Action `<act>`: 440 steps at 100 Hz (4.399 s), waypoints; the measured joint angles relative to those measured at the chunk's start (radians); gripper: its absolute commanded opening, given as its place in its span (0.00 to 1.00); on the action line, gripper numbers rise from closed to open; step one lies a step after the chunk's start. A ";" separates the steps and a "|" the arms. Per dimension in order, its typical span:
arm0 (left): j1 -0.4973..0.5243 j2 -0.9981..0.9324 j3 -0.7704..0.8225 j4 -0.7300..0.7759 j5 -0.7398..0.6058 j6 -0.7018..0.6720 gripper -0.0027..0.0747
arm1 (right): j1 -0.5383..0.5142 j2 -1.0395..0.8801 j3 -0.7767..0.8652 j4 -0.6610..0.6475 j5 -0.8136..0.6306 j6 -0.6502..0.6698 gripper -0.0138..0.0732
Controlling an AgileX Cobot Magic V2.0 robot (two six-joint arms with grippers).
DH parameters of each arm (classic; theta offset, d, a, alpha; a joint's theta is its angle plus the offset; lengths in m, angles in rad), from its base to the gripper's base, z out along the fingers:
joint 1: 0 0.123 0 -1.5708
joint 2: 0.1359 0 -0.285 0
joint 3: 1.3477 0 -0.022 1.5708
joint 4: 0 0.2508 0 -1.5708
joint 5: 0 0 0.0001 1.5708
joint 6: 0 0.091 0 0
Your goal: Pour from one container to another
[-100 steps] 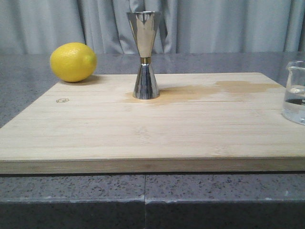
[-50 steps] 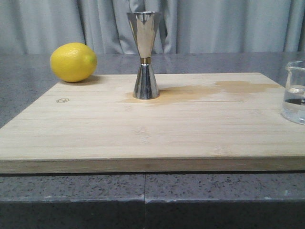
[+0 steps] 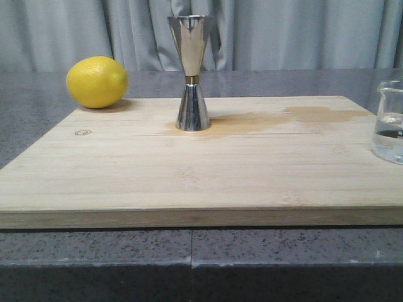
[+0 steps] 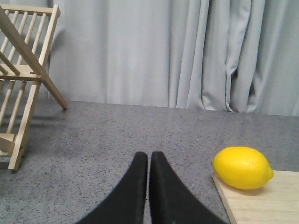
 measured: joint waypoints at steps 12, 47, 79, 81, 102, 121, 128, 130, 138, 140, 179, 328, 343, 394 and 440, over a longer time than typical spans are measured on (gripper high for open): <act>0.000 0.000 0.000 0.000 0.000 0.000 0.01 | 0.000 0.000 0.000 0.000 0.000 0.000 0.09; 0.001 0.000 0.000 0.000 0.000 0.000 0.48 | 0.000 0.000 0.000 0.000 0.000 0.000 0.43; 0.001 0.000 0.000 0.000 0.000 0.000 0.67 | 0.000 0.000 0.000 0.000 0.000 0.000 0.68; 0.001 0.000 0.000 0.000 0.000 0.000 0.67 | 0.000 0.000 0.000 0.000 0.000 0.000 0.68; 0.001 0.000 0.000 -0.002 -0.002 0.000 0.67 | 0.000 0.000 0.000 0.000 0.000 0.000 0.68; 0.001 0.000 0.000 -0.028 -0.013 0.000 0.67 | 0.000 0.000 0.000 0.030 0.000 0.000 0.69; 0.001 0.000 0.000 -0.032 -0.013 0.000 0.67 | 0.000 0.000 0.000 0.034 0.000 0.000 0.69; 0.001 0.000 0.000 -0.033 -0.013 0.000 0.67 | 0.000 0.000 0.000 0.036 0.002 0.000 0.69; 0.001 0.000 -0.002 -0.033 -0.013 0.000 0.68 | 0.000 0.002 -0.003 0.036 0.016 0.000 0.69; 0.001 0.000 -0.004 -0.033 -0.011 0.000 0.68 | 0.000 0.002 -0.005 0.036 0.021 0.000 0.69; 0.001 0.147 -0.233 -0.029 0.305 0.045 0.68 | 0.000 0.119 -0.078 0.036 0.143 0.000 0.87; 0.001 1.135 -0.308 -1.512 0.918 1.912 0.67 | 0.000 0.456 -0.272 0.405 0.355 -0.331 0.87; -0.006 1.209 -0.308 -1.554 0.921 1.990 0.67 | 0.000 0.456 -0.272 0.407 0.347 -0.331 0.87; -0.186 1.425 -0.432 -1.577 0.921 2.088 0.67 | 0.000 0.456 -0.272 0.407 0.343 -0.331 0.87; -0.319 1.611 -0.621 -1.579 0.921 2.090 0.67 | 0.000 0.456 -0.272 0.409 0.343 -0.334 0.87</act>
